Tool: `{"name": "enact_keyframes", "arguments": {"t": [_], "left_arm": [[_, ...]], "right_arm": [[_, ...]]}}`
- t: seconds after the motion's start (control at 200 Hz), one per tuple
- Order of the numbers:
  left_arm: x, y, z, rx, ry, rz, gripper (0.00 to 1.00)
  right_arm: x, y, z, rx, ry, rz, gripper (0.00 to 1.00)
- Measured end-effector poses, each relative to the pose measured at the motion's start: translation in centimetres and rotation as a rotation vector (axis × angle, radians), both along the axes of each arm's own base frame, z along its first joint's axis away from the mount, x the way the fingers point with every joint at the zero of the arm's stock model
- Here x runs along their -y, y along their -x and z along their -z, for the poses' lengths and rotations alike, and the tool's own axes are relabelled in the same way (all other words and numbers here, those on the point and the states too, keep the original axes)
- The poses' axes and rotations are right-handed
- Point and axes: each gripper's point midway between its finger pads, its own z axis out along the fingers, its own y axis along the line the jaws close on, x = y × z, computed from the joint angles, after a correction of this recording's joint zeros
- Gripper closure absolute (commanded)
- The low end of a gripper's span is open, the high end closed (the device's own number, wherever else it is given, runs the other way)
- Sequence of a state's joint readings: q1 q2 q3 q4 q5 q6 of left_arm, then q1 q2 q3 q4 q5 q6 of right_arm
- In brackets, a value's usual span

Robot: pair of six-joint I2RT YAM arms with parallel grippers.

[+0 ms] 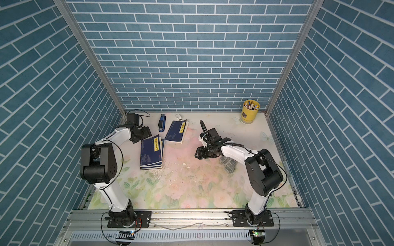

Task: Wipe the cover of the book
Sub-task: Place the book on the book.

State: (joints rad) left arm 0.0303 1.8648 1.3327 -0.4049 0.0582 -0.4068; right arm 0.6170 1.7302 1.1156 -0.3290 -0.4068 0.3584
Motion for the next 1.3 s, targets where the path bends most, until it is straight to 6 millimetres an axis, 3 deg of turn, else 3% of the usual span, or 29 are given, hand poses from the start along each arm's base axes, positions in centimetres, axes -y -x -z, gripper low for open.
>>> {"name": "enact_keyframes", "arguments": {"t": [0.355,0.655,1.3], "left_arm": [[0.0,0.4,1.6,-0.035,-0.001,-0.002,0.21],[0.3,0.5,1.8,-0.038,0.006,0.021,0.30],[1.8,0.8,2.1,-0.044,0.010,0.088,0.30]], "right_arm": [[0.0,0.0,0.0,0.000,0.000,0.000,0.40],[0.0,0.0,0.0,-0.001,0.000,0.000,0.40],[0.0,0.0,0.4,-0.010,0.006,0.000,0.40]]}}
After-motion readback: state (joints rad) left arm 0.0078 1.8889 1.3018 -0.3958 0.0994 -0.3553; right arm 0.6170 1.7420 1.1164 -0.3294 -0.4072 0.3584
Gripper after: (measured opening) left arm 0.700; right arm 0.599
